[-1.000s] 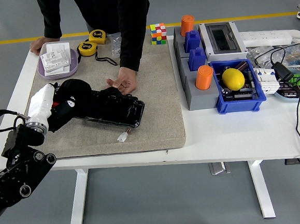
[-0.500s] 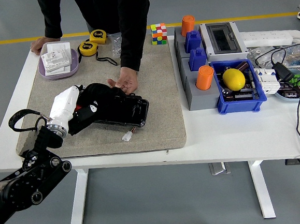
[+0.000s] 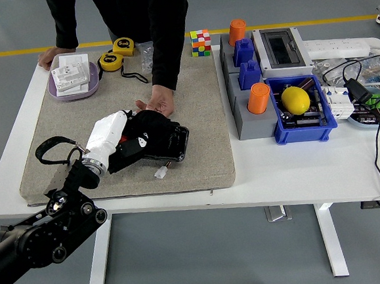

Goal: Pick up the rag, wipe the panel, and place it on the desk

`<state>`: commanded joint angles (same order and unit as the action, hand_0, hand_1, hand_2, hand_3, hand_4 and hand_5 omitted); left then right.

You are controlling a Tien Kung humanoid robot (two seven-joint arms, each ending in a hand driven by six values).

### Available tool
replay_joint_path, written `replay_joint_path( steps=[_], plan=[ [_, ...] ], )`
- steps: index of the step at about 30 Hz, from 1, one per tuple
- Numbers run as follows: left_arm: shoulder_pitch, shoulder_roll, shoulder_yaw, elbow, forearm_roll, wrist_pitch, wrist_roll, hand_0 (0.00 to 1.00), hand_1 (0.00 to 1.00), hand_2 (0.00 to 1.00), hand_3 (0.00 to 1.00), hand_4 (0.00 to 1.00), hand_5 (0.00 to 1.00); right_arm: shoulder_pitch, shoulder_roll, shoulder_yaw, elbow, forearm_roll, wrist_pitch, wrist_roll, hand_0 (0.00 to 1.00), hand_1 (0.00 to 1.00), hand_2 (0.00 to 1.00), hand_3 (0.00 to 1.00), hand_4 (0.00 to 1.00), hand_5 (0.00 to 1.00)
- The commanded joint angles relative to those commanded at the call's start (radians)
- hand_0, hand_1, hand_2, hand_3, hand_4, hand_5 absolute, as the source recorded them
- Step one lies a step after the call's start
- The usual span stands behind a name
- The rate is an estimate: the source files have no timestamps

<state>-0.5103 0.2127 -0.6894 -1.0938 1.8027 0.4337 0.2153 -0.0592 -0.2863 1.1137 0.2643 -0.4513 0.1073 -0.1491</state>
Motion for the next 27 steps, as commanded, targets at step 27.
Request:
replay_joint_path(
  steps=[27],
  plan=[
    [-0.058, -0.038, 0.136, -0.054, 0.008, -0.007, 0.034, 0.334, 0.168, 0.525, 0.416, 0.094, 0.002, 0.006, -0.002, 0.006, -0.006, -0.002, 0.007, -0.003, 0.734, 0.627, 0.693, 0.615, 0.998, 0.562]
  ],
)
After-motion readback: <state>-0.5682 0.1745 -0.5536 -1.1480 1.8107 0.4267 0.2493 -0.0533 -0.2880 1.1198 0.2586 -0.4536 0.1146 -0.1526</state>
